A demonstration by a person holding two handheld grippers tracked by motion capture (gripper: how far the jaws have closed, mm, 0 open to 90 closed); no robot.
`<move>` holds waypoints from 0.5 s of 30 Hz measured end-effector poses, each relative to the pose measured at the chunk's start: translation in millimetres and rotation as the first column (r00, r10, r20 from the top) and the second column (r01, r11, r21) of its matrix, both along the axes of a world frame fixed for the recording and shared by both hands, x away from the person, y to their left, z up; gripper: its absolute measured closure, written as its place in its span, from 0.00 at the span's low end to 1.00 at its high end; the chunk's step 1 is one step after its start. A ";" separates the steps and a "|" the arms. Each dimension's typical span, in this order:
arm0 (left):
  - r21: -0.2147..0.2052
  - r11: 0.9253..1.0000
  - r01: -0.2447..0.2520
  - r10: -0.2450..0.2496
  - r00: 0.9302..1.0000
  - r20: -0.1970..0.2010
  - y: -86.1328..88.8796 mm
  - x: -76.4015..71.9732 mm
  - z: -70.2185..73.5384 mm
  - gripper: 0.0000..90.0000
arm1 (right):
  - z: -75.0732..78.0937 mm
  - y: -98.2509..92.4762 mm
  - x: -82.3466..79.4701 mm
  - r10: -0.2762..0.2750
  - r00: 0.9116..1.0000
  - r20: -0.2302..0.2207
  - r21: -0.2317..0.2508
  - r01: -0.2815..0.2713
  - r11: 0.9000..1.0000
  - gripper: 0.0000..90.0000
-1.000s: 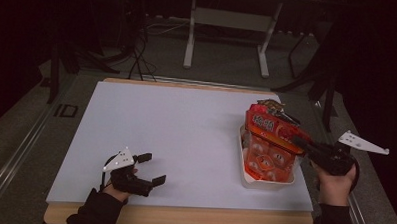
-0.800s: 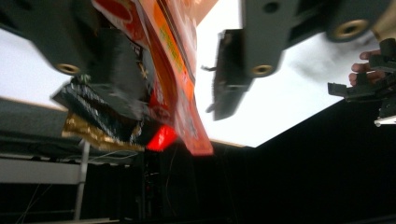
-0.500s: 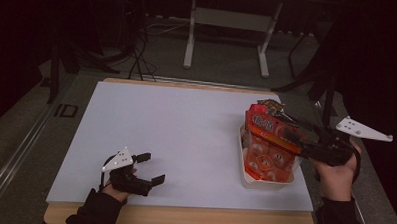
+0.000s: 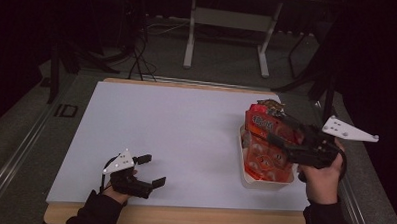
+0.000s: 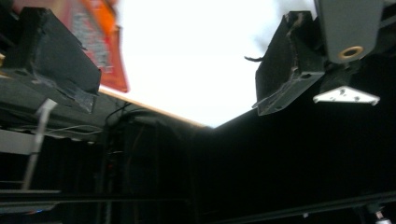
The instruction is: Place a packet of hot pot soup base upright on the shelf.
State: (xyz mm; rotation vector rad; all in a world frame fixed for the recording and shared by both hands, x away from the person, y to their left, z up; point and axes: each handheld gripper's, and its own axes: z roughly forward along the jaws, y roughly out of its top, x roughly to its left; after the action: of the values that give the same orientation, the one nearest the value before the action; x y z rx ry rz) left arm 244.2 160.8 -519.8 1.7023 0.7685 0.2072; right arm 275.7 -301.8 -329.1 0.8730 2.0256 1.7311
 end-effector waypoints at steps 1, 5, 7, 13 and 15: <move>0.004 1.000 0.001 -0.001 1.000 -0.001 -0.1 -0.1 0.0 0.01 | -2.0 3.7 -1.1 0.007 1.000 0.000 -0.008 -0.007 1.000 0.15; 0.000 1.000 -0.003 0.003 1.000 -0.002 1.4 0.4 -0.2 0.01 | -10.6 15.7 -3.3 0.055 0.998 -0.015 0.005 -0.055 0.998 0.15; -0.006 1.000 -0.006 0.006 1.000 -0.005 2.2 0.3 -0.4 0.01 | -16.0 21.3 -3.9 0.084 0.996 -0.022 0.000 -0.084 0.996 0.15; -0.008 1.000 -0.006 0.006 1.000 -0.004 2.4 0.1 0.0 0.01 | -36.4 36.4 -3.7 0.126 0.990 -0.056 -0.021 -0.127 0.992 0.16; -0.004 1.000 -0.007 0.007 1.000 -0.004 2.5 0.3 -0.4 0.02 | -43.0 40.3 -4.4 0.130 0.990 -0.057 -0.029 -0.132 0.991 0.16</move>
State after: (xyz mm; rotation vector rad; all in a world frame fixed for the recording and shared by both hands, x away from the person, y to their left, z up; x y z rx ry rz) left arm 244.6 163.3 -520.2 1.6969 0.7772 0.2067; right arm 271.3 -261.5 -372.1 0.8016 2.1850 1.7547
